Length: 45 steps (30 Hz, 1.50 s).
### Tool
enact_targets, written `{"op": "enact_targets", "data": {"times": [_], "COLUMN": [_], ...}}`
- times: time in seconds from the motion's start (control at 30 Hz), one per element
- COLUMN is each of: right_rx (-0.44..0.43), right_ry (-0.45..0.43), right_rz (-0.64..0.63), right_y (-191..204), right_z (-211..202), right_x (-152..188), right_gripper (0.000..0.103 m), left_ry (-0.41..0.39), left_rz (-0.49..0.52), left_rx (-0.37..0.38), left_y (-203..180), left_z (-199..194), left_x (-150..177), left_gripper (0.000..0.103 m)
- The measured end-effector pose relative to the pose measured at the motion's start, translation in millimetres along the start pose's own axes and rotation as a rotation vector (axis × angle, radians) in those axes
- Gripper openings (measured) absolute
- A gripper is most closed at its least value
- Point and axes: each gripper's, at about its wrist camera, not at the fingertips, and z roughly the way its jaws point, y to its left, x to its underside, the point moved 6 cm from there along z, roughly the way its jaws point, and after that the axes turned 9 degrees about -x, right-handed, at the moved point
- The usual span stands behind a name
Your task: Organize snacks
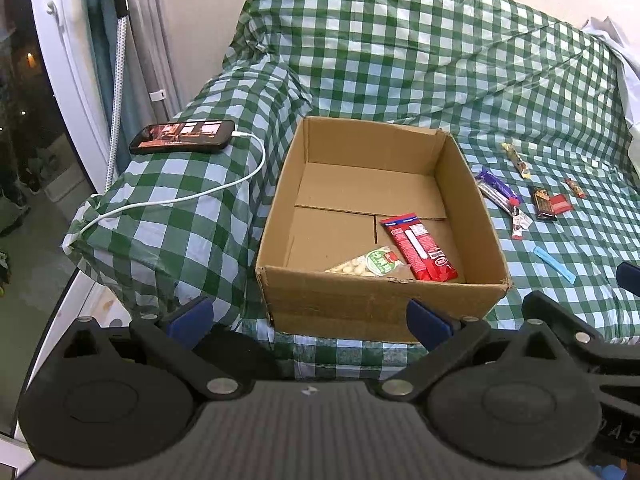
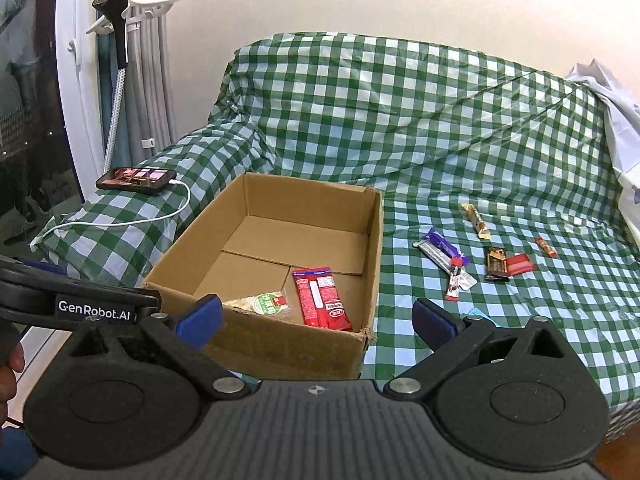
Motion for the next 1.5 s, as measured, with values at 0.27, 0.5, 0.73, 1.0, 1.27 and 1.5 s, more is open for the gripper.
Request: {"op": "enact_targets", "data": {"times": [0.27, 0.5, 0.73, 1.0, 1.27, 1.5], "right_rx": [0.003, 0.005, 0.007, 0.006, 0.003, -0.004], "right_ry": [-0.007, -0.008, -0.007, 0.0, 0.011, 0.027], "right_rz": [-0.005, -0.01, -0.01, -0.009, -0.006, 0.002], "right_y": [1.3, 3.4, 5.1, 5.7, 3.6, 2.2], "right_z": [-2.8, -5.4, -5.7, -4.5, -0.9, 4.5], "right_x": [-0.1, -1.1, -1.1, 1.9, 7.4, 8.9], "right_gripper": [0.101, 0.102, 0.102, 0.102, 0.102, 0.102], "left_ry": [-0.008, -0.01, -0.01, -0.003, 0.01, 0.025], "left_rz": [0.001, -0.001, -0.001, 0.0, 0.003, 0.011], "left_rx": [0.0, 0.0, -0.001, 0.0, 0.001, -0.004], "left_y": [0.8, 2.0, 2.2, 4.1, 4.1, 2.9], "left_z": [-4.0, -6.4, -6.6, -5.6, -1.2, 3.7], "left_x": [0.4, 1.5, 1.7, 4.6, 7.6, 7.6], "left_gripper": [0.103, 0.103, 0.103, 0.103, 0.103, 0.103]}}
